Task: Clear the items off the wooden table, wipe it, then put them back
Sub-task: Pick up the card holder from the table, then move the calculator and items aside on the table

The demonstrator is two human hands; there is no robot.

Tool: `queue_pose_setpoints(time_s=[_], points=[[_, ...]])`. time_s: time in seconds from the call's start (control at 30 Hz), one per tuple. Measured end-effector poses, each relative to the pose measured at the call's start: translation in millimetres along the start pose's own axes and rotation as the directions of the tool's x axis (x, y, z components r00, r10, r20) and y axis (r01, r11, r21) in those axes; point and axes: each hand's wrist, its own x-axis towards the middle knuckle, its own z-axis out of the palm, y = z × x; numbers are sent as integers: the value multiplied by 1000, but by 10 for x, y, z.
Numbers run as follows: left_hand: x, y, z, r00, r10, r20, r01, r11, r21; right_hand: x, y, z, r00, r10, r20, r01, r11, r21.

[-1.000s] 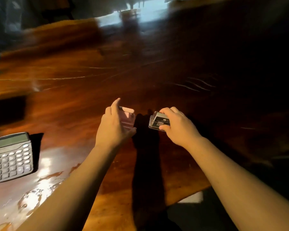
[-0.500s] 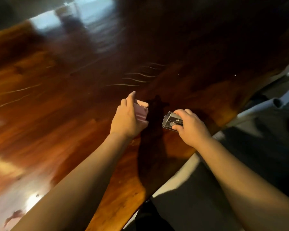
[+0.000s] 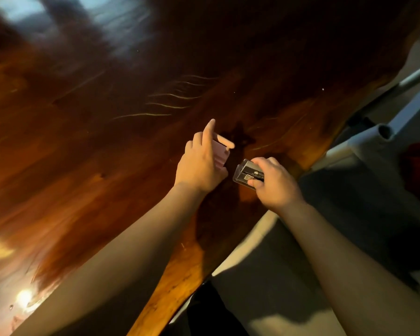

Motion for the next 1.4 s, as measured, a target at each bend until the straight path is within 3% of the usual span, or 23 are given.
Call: queue_pose_setpoints(time_s=[0.4,0.57,0.7,0.87,1.1,1.4], points=[[-228,-144,-197,998,-63,4,63,993,-98,-35,-23,120,998,26,56,-23,998,-53],[-627,-528,-482,989,-141,-52,143,990,19,-200,-280,56,995,13,-101,-27,989,-147],[-1129,-989,-771,958,-269,-101,280,952,121,-436,-735,169,979,-122,-163,100,985,-140],[-1869,-1516,-1143,901,-395,-178,424,889,172,-704,-1520,476,943,-331,37,333,939,-84],[-3127,-2203,-1627,726,-621,-297,676,723,140,-1152,-2769,1193,819,-523,236,555,826,-94],[-4843,-3140,-2054,384,-812,-439,913,404,51,-1917,-4312,2325,557,-723,408,807,588,-58]])
